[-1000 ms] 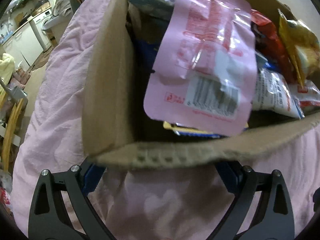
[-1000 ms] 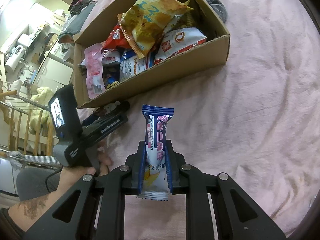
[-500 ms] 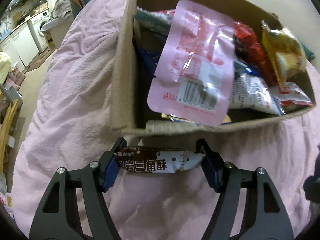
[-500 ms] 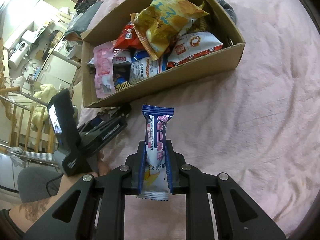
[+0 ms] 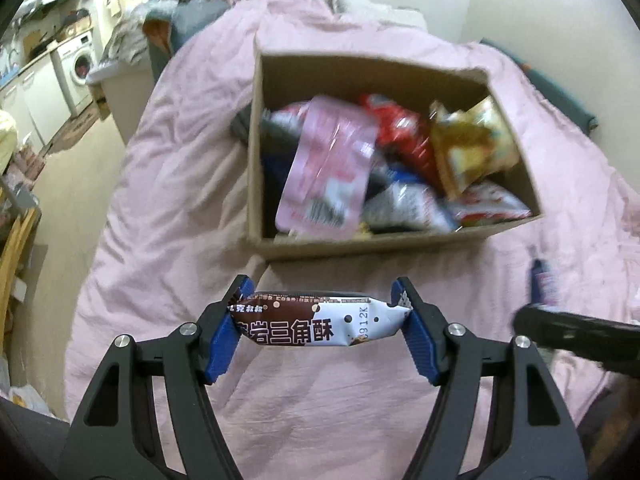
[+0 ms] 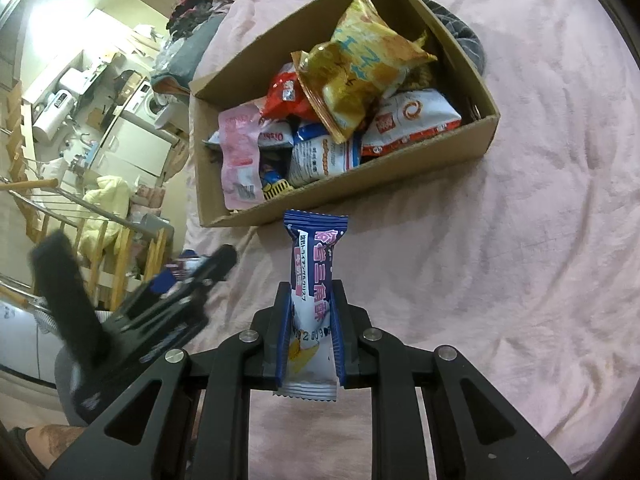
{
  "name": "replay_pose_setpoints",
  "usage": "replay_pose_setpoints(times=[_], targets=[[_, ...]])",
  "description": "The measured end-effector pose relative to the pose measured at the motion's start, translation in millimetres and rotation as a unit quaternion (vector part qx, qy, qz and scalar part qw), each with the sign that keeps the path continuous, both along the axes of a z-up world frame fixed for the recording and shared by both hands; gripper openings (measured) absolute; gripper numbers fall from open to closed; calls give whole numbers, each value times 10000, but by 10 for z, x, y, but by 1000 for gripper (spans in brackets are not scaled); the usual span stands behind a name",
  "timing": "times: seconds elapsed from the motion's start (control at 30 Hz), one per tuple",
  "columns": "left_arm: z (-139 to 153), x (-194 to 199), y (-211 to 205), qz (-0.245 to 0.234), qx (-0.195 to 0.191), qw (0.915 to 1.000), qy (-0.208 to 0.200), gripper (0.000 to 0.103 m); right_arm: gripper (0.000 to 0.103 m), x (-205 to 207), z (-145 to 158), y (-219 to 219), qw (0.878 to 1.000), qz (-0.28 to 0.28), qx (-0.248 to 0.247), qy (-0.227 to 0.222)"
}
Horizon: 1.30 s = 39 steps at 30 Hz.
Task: Organize snacks
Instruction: 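Carry both snack bars into the box and open both tools to release them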
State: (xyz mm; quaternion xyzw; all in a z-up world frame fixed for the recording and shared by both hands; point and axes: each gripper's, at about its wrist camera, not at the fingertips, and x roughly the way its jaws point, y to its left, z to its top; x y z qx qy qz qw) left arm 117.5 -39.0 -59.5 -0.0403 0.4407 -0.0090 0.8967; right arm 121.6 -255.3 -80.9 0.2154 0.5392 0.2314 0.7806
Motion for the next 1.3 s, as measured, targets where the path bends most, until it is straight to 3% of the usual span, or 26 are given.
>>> replay_pose_setpoints(times=[0.13,0.33,0.57,0.87,1.3], targets=[[195,68,-74,-64,320,9995,-9,68,19,68,117,-5,9997,-36,32,-218],[377,237,-13,20,91,9999,52,68,19,323,388,20,9971,-96,-28,-757],[545,488,27,-35,145,9996,-238,68,19,659,393,99,9955,-185,136,-914],[518,790,33,-205,108,9985,-495,68,19,963,362,215,9905,-161,-79,-1365],[332,978,46,-154,-49,9984,-541,70,19,1078,265,142,9930,-162,-22,-1166]])
